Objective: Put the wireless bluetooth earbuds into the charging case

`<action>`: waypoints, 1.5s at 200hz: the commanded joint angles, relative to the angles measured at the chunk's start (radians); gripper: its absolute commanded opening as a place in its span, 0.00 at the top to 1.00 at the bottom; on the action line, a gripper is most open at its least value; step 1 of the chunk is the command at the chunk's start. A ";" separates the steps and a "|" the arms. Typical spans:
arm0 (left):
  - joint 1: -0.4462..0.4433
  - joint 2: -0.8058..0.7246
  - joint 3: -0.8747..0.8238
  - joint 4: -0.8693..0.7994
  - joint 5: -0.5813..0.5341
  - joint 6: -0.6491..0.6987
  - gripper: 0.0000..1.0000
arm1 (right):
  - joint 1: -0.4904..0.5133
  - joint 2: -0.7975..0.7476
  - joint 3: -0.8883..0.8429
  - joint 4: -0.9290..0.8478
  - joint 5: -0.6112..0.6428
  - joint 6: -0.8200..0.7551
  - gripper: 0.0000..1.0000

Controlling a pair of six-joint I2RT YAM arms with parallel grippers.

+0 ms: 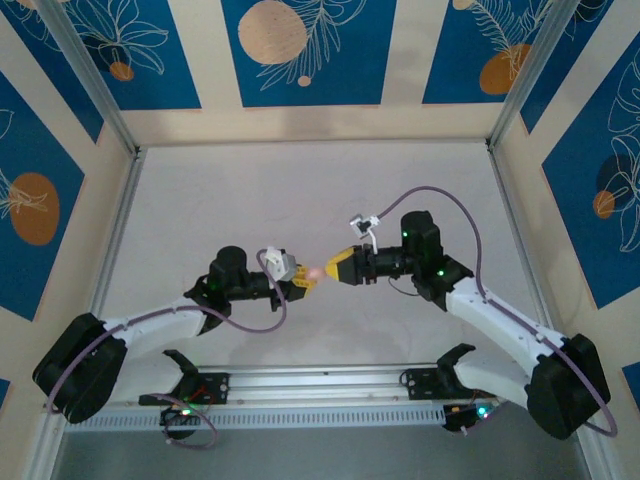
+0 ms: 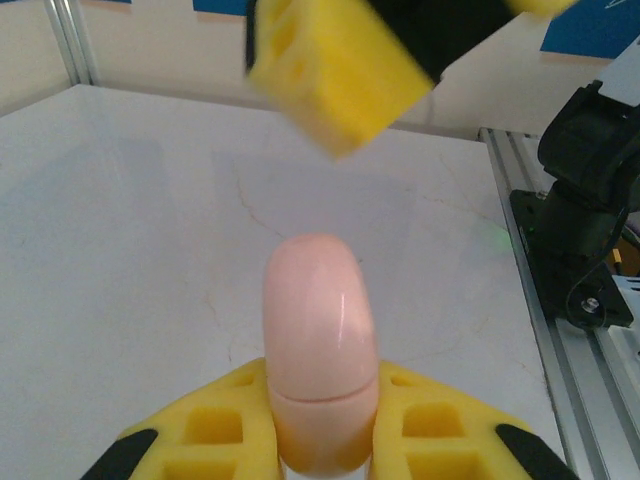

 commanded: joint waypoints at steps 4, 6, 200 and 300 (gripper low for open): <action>-0.007 0.032 0.056 -0.044 -0.037 -0.034 0.82 | -0.037 -0.024 -0.008 -0.112 0.105 0.008 0.60; -0.008 0.037 0.061 -0.052 -0.041 -0.037 0.83 | -0.041 -0.024 -0.006 -0.122 0.116 0.012 0.59; -0.017 0.660 0.694 -0.720 -0.130 -0.468 0.84 | -0.205 0.051 0.006 -0.350 0.375 0.072 0.55; -0.007 0.731 0.846 -0.992 -0.285 -0.364 0.52 | -0.230 0.084 0.010 -0.353 0.396 0.036 0.51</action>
